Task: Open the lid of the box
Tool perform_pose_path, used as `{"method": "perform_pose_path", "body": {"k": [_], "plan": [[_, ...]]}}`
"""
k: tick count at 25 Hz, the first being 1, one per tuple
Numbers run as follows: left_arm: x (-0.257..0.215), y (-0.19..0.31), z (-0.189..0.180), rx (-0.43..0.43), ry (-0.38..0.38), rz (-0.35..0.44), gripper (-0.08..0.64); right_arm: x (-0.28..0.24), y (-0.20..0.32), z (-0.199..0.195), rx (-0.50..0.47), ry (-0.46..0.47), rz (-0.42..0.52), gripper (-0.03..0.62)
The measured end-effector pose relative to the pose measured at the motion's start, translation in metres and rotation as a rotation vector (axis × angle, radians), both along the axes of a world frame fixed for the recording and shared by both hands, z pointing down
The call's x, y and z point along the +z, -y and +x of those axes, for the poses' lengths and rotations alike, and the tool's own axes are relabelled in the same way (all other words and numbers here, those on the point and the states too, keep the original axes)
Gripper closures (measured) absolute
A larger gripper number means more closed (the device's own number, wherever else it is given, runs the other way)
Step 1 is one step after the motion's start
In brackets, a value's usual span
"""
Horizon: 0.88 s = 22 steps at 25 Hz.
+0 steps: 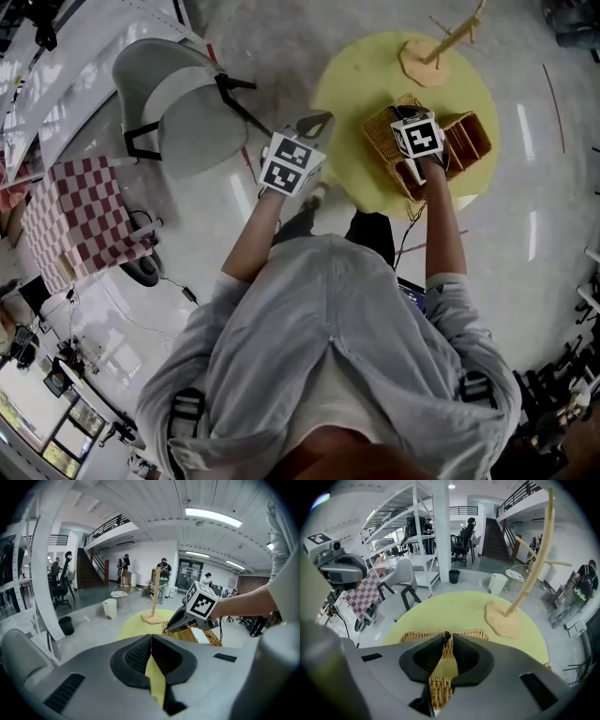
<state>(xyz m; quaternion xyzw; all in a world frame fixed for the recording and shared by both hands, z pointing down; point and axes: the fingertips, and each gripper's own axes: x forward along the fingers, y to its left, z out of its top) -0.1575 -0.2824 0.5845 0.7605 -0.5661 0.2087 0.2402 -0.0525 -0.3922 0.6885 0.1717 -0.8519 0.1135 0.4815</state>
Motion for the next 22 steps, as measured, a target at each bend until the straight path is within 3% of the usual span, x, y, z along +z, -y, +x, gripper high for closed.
{"method": "perform_pose_path", "body": {"k": [11,22], "plan": [[-0.030,-0.004,0.002,0.093,0.025,0.086,0.531,-0.048,-0.005,0.028,0.162,0.061,0.084,0.483],[-0.092,0.007,0.036,0.280,0.038,0.263,0.531,-0.176,-0.048,0.111,0.445,0.186,0.381,0.552]]}}
